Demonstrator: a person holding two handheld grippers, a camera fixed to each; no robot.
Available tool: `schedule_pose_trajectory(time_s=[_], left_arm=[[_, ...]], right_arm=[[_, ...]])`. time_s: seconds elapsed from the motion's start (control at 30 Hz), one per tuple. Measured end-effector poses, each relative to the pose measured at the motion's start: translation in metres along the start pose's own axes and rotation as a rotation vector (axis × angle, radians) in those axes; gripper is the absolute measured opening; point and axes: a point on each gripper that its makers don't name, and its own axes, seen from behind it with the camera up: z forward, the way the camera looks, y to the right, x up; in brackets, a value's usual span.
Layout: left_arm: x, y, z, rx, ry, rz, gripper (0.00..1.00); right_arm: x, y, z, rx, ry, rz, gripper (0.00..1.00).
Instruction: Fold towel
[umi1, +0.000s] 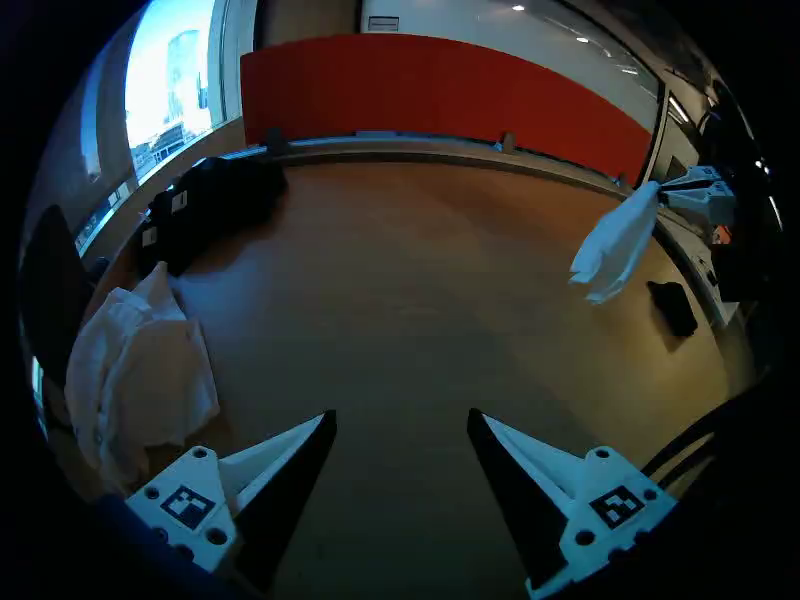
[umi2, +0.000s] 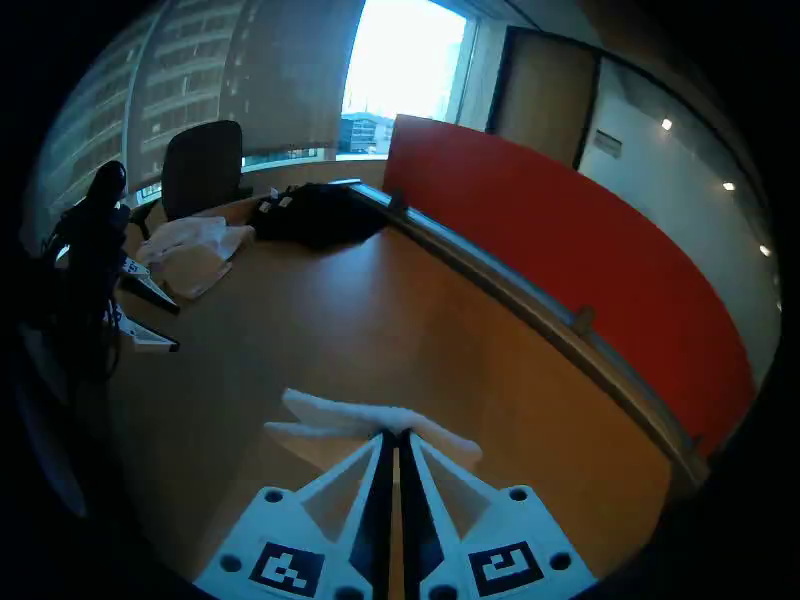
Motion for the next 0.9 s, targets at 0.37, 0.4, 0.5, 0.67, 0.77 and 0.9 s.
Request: schedule_pose_trajectory(time_s=[0.37,0.4,0.5,0.67,0.77,0.9], left_arm=[[0.002,0.0,0.002,0.005,-0.005,0.008,0.97],[0.002,0.0,0.002,0.005,-0.006,0.009,0.97],[0.002,0.0,0.003,0.008,-0.009,0.012,0.97],[0.002,0.002,0.003,0.011,-0.014,0.015,0.97],[0.002,0.003,0.004,0.013,-0.018,0.016,0.97],[0.002,0.006,0.004,0.015,-0.021,0.017,0.97]], right_arm=[[-0.026,0.056,-0.021,-0.046,-0.035,0.025,0.05],[-0.029,0.061,-0.022,-0.05,-0.039,0.028,0.05],[-0.039,0.075,-0.028,-0.063,-0.05,0.04,0.05],[-0.056,0.099,-0.039,-0.083,-0.069,0.059,0.05],[-0.066,0.114,-0.046,-0.098,-0.081,0.067,0.05],[-0.078,0.133,-0.055,-0.116,-0.096,0.077,0.05]])
